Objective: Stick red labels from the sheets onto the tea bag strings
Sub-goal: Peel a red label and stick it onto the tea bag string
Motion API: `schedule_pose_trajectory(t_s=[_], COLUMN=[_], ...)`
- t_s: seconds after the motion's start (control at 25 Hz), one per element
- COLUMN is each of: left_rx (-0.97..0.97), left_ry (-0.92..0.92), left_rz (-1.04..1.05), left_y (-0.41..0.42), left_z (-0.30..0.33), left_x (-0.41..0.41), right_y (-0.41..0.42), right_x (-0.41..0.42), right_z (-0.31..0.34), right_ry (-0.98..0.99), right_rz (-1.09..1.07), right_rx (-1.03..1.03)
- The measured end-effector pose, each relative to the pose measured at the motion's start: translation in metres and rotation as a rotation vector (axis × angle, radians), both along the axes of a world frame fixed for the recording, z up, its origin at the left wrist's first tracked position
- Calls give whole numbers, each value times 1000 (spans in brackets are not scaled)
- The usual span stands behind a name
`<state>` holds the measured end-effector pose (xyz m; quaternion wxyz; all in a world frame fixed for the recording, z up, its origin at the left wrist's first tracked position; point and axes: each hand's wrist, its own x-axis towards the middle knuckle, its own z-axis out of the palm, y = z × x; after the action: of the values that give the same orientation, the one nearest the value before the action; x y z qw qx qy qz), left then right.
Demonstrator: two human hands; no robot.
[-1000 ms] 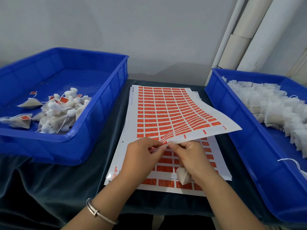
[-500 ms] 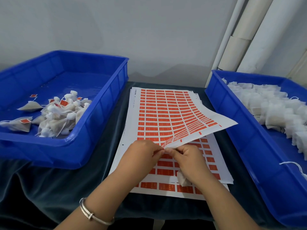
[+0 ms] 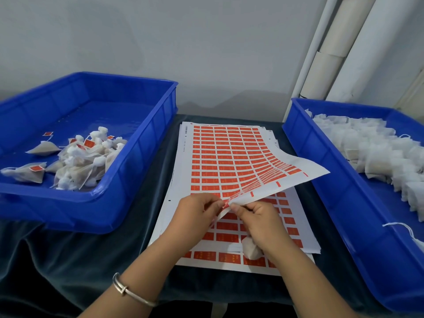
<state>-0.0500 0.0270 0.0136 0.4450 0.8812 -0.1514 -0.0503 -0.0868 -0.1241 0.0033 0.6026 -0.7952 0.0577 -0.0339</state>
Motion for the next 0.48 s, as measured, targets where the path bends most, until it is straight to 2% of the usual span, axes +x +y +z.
schedule_pose_trajectory(t_s=[0.2, 0.36, 0.48], left_rx=[-13, 32, 51], left_ry=[-58, -122, -68], left_rz=[-5, -4, -29], left_y=[1, 1, -1], left_z=[-2, -4, -3], left_x=[-2, 0, 0], right_y=[-1, -3, -6], right_x=[-1, -1, -1], right_z=[-3, 0, 1], right_ry=[5, 4, 22], right_rz=[-16, 27, 35], right_rx=[9, -77, -123])
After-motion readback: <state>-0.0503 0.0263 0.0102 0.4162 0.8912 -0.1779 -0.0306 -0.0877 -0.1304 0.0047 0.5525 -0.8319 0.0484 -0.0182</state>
